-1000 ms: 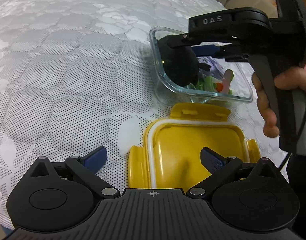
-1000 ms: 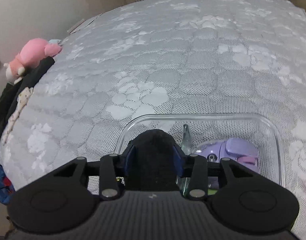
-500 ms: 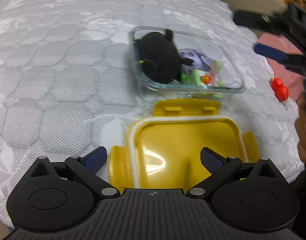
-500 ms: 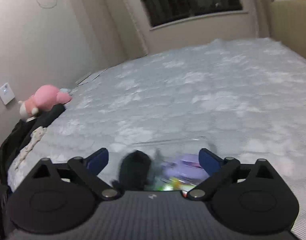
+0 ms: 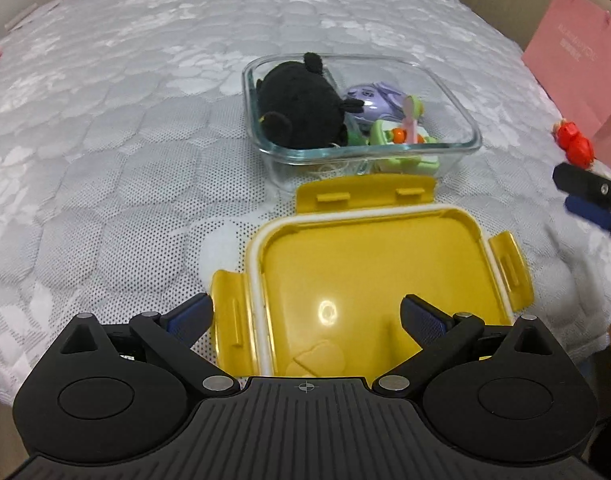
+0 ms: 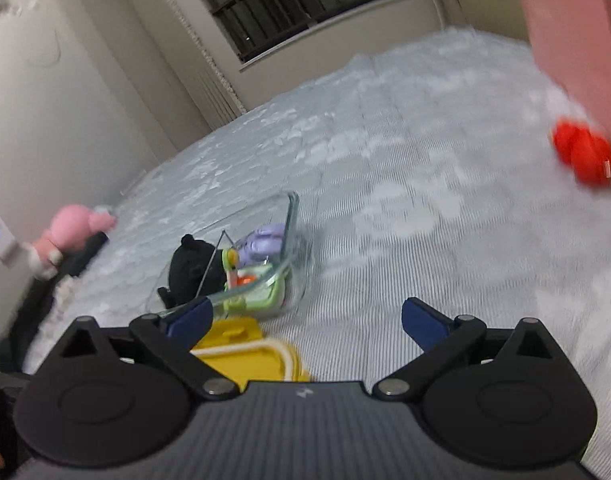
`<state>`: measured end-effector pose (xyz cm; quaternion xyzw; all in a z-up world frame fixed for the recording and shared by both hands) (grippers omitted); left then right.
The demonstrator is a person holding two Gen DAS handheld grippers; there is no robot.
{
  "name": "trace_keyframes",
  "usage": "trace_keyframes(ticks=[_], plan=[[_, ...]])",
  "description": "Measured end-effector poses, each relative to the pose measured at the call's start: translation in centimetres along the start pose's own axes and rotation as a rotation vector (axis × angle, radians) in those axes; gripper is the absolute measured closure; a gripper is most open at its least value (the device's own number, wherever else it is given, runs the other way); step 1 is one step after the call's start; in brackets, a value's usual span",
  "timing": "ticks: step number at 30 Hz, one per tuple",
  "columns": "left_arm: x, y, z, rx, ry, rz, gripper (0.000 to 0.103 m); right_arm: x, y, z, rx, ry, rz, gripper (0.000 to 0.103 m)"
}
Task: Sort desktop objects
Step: 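Grasp the yellow lid edge with the right gripper and lift it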
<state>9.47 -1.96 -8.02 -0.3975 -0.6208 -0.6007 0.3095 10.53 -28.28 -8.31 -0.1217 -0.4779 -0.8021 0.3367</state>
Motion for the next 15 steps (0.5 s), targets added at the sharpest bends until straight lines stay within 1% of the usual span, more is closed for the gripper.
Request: trace_keyframes(ticks=[2,3,6,7,9,12,15], plan=[[0.4,-0.1,-0.3,-0.029,0.024,-0.009,0.001,0.3,-0.8,-0.8,-0.039,0.004,-0.011,0.001],[0.5,-0.1,-0.5,-0.044,0.036,-0.015,0.001,0.3,-1.2,-1.0,-0.028,-0.013,-0.015,0.001],[0.9,-0.2,-1.1,-0.082,0.054,-0.029,0.001,0.9,-2.7,-0.7,0.060,-0.081,-0.042,0.001],[1.0,-0.3,-1.3,-0.092,0.054,-0.034,0.001,0.8,-3.1,-0.5,0.082,-0.079,-0.037,0.001],[1.2,-0.3,-1.6,-0.112,0.056,-0.042,0.001,0.8,-4.1,-0.1,0.095,-0.046,-0.002,0.001],[1.4,-0.5,-2.0,-0.125,0.052,-0.049,0.001,0.5,-5.2,0.3,0.083,-0.015,0.042,0.003],[1.7,-0.7,-2.0,-0.136,0.045,-0.059,0.001,-0.4,-5.9,0.5,0.105,-0.071,0.071,0.005]])
Point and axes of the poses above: each gripper's, at about its wrist camera, not at the fingertips, and x roughly against the way its jaws point, z to its left, y to its top, the point moved 7 cm from there along -x, roughly the way its jaws point, and after that the axes turned 2 degrees about x, right-handed, at the moved point
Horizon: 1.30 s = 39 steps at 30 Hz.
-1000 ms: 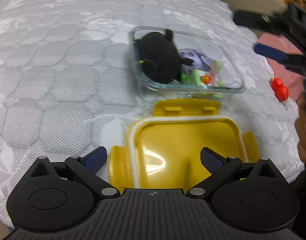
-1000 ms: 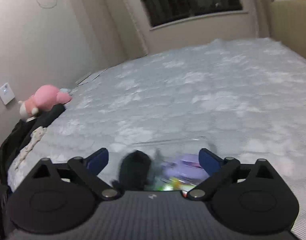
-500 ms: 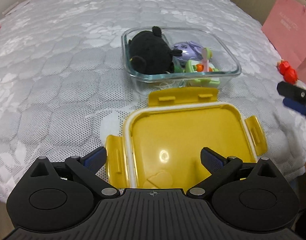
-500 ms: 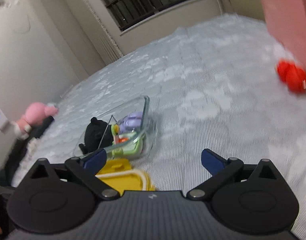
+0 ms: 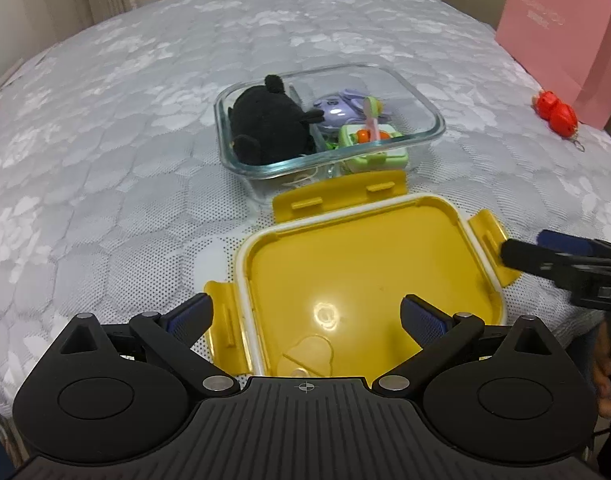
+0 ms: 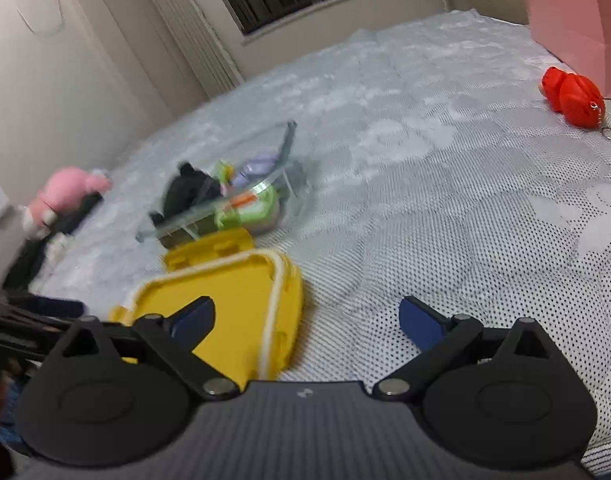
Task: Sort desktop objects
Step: 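Grasp the yellow lid edge with the right gripper and lift it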
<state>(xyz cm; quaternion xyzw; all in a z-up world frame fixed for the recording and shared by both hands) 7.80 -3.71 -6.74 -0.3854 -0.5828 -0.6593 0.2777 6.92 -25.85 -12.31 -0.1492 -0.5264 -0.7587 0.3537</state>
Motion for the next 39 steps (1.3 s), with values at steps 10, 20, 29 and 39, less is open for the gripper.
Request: trace_keyframes(ticks=[10,20,29,39], plan=[[2.8,-1.5,1.3,-0.017,-0.030,-0.063,0.001,-3.1,0.8,3.4,0.028,-0.029,0.074,0.086],[7.5,-3.8,-3.0,-0.269,0.116,-0.324,0.000,-0.8,6.1,6.1,-0.131,0.081,0.166,0.090],[10.5,-4.9,-2.6,-0.268,0.302,-0.532,0.000,-0.6,6.4,7.0,-0.173,0.078,0.270,0.089],[13.8,-8.8,-7.9,-0.555,0.253,-0.696,0.000,-0.1,6.5,7.8,-0.198,0.164,0.249,0.092]])
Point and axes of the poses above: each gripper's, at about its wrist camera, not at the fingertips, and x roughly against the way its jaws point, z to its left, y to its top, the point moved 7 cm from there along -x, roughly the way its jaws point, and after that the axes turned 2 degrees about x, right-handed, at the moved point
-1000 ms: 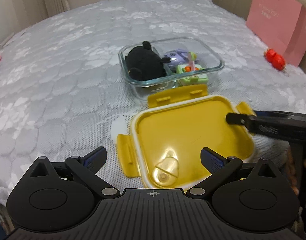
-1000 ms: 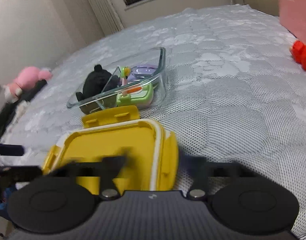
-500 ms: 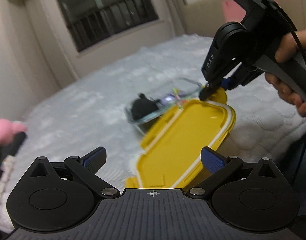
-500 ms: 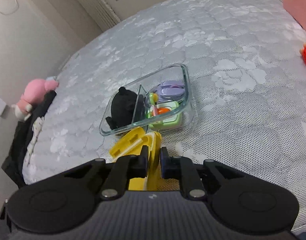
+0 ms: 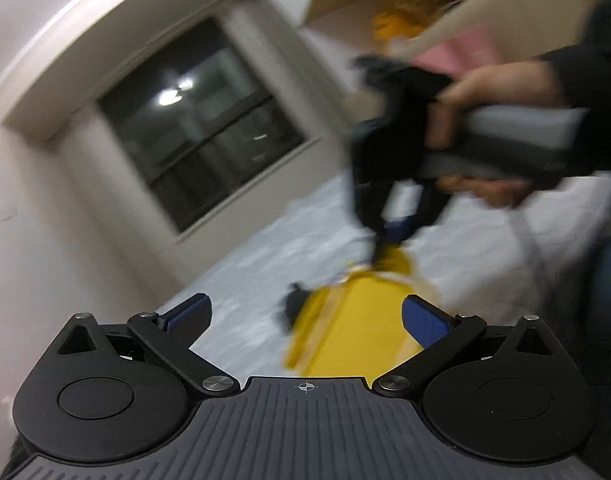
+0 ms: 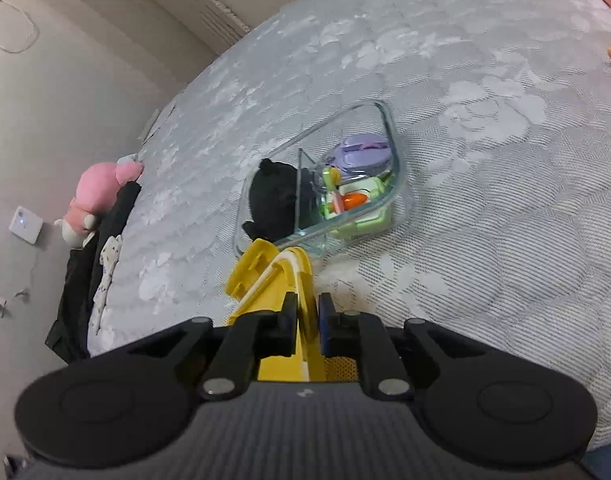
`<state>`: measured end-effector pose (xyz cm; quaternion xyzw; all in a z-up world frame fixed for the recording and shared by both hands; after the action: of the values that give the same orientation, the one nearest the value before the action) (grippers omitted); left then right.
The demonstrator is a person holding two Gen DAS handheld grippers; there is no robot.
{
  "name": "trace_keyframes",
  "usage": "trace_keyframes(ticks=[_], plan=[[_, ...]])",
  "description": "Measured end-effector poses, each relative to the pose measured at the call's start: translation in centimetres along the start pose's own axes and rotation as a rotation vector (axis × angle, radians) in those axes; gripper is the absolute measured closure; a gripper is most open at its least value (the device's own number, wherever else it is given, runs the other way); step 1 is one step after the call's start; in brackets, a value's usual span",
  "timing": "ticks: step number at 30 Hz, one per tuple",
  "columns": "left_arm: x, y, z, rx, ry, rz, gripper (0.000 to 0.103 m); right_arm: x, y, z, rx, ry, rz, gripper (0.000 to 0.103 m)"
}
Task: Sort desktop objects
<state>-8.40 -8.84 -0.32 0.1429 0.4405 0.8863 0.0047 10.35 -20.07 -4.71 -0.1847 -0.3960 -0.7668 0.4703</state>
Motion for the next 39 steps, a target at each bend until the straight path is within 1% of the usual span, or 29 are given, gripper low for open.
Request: trace_keyframes(ticks=[1,2,5,7,9,10,11,13,14,15,16,19,21,22,23,24,25,28,29,31,33,35,36,37,38,39], plan=[[-0.1,0.0,-0.6,-0.021,-0.025,0.005,0.000,-0.1,0.2,0.3,-0.002,0.017,0.006,0.091],[-0.6,-0.1,-1.4,-0.051,-0.026,0.013,0.000,-0.2,0.4,0.5,-0.009,0.035,0.013,0.091],[-3.3,-0.7,-3.4,-0.152,0.008,0.043,0.000,-0.3,0.8,1.3,0.004,0.072,0.042,0.091],[-5.0,-1.4,-4.3,-0.168,-0.022,0.048,0.000,-0.2,0.9,1.6,0.019,0.089,0.060,0.091],[-6.6,-2.2,-4.9,-0.158,-0.086,0.048,0.000,-0.1,0.8,1.9,0.032,0.104,0.072,0.091],[-7.6,-2.8,-5.3,-0.160,-0.107,0.057,0.000,0.0,0.8,2.1,0.040,0.118,0.079,0.091],[-8.5,-3.4,-5.7,-0.172,-0.105,0.073,0.000,0.0,0.9,2.3,0.039,0.131,0.084,0.091],[-10.5,-4.5,-6.0,-0.212,-0.054,0.113,0.000,0.0,1.0,2.8,0.038,0.155,0.095,0.090],[-11.1,-4.6,-5.8,-0.215,-0.034,0.119,0.000,-0.1,1.2,3.3,0.043,0.159,0.098,0.090],[-11.4,-4.5,-5.3,-0.197,-0.030,0.120,0.000,-0.3,1.4,3.8,0.048,0.163,0.100,0.090],[-11.6,-4.3,-4.5,-0.157,-0.043,0.123,0.000,-0.4,1.6,4.3,0.054,0.166,0.103,0.090],[-12.2,-3.6,-0.9,0.016,-0.094,0.147,0.000,-1.1,3.2,7.0,0.090,0.164,0.107,0.089],[-12.8,-3.8,1.6,0.105,-0.106,0.185,0.002,-1.8,4.3,9.2,0.119,0.165,0.112,0.087],[-13.0,-4.0,2.7,0.145,-0.108,0.207,0.010,-2.4,4.8,10.5,0.135,0.162,0.118,0.087],[-13.1,-4.4,3.9,0.186,-0.102,0.232,0.023,-3.0,5.3,11.7,0.151,0.158,0.123,0.086],[-13.4,-5.0,5.1,0.229,-0.093,0.254,0.027,-3.7,5.7,13.0,0.168,0.152,0.129,0.085],[-13.8,-5.7,6.1,0.267,-0.087,0.268,0.033,-4.7,6.2,14.5,0.190,0.133,0.131,0.085],[-14.2,-6.9,9.2,0.384,-0.091,0.280,0.041,-7.4,7.0,18.1,0.231,0.111,0.155,0.085],[-14.1,-7.1,10.3,0.429,-0.100,0.273,0.045,-8.2,7.3,19.2,0.240,0.106,0.160,0.085],[-14.1,-7.4,12.6,0.512,-0.118,0.260,0.050,-9.5,7.8,20.9,0.259,0.095,0.159,0.084],[-14.4,-7.5,14.2,0.554,-0.131,0.251,0.055,-10.9,8.3,22.5,0.272,0.083,0.158,0.080],[-14.9,-7.6,15.9,0.572,-0.129,0.246,0.063,-12.2,8.9,24.0,0.285,0.071,0.157,0.079],[-15.2,-7.7,16.6,0.576,-0.124,0.246,0.065,-12.9,9.2,24.7,0.292,0.064,0.155,0.079],[-15.6,-7.9,17.5,0.580,-0.114,0.247,0.072,-13.4,9.6,25.4,0.301,0.054,0.141,0.080],[-15.9,-8.1,18.4,0.584,-0.100,0.250,0.080,-13.8,10.1,26.1,0.306,0.057,0.122,0.095],[-16.4,-8.4,19.3,0.591,-0.080,0.254,0.083,-14.3,10.6,26.8,0.299,0.069,0.115,0.095]])
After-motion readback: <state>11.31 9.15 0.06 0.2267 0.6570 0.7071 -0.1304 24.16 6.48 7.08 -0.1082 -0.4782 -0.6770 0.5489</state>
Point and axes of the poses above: each gripper's, at about its wrist camera, not at the fingertips, and x roughly against the way its jaws point, z to its left, y to its top, the point moved 7 cm from there along -x, roughly the way its jaws point, and after that the axes turned 2 degrees about x, right-handed, at the moved point
